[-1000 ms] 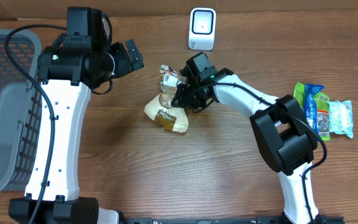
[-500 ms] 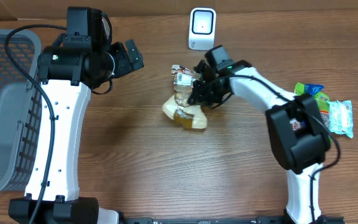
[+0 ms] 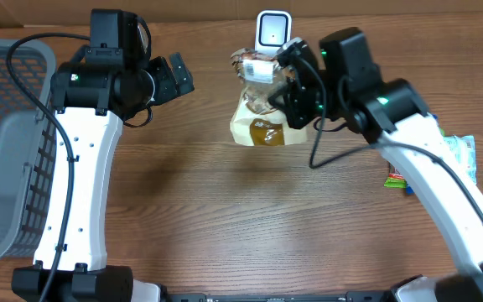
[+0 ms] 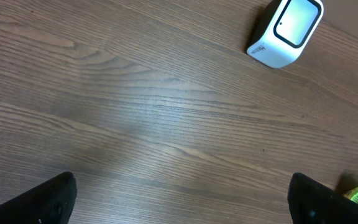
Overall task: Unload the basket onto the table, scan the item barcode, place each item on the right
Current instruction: 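Raise the clear bag and hold it in front of the white scanner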
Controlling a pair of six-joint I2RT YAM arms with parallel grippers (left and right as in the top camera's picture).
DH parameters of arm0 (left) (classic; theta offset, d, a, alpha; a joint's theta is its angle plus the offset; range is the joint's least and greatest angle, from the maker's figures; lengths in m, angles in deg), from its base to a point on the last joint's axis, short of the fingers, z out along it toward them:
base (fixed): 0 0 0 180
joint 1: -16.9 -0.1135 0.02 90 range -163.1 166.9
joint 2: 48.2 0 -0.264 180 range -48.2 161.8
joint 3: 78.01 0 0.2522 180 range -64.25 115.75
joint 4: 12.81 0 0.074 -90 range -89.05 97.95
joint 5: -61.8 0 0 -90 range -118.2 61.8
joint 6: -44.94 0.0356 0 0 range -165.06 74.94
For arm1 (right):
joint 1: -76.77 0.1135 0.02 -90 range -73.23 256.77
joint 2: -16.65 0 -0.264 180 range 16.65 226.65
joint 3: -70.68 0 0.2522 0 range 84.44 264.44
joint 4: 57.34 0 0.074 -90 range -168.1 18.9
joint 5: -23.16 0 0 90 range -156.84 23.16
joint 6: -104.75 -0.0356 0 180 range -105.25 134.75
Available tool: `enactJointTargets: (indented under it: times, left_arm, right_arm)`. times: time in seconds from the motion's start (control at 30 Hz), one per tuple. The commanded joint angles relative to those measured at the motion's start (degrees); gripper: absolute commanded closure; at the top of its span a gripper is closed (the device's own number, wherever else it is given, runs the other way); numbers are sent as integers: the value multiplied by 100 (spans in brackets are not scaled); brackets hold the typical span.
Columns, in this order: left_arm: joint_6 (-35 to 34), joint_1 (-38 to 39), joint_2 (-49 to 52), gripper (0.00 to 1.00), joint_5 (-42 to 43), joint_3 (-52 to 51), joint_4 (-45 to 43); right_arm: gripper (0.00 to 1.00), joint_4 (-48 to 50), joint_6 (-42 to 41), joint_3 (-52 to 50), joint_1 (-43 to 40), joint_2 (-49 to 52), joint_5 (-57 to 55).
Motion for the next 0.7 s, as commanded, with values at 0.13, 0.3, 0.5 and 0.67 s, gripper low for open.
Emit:
enactJointTargets:
  times: [0.13, 0.3, 0.5, 0.67]
  left_arm:
    - [-15, 11, 61, 0, -37, 22, -20]
    - [-15, 11, 61, 0, -37, 22, -20]
    - [-15, 11, 61, 0, -37, 22, -20]
    - [-15, 11, 61, 0, -37, 22, -20]
  right_arm:
    - [96, -326, 142, 50, -11, -149, -402]
    - [96, -476, -66, 50, -11, -140, -334]
    - [96, -538, -708, 48, -11, -55, -83]
    - [96, -820, -1644, 48, -22, 83, 2]
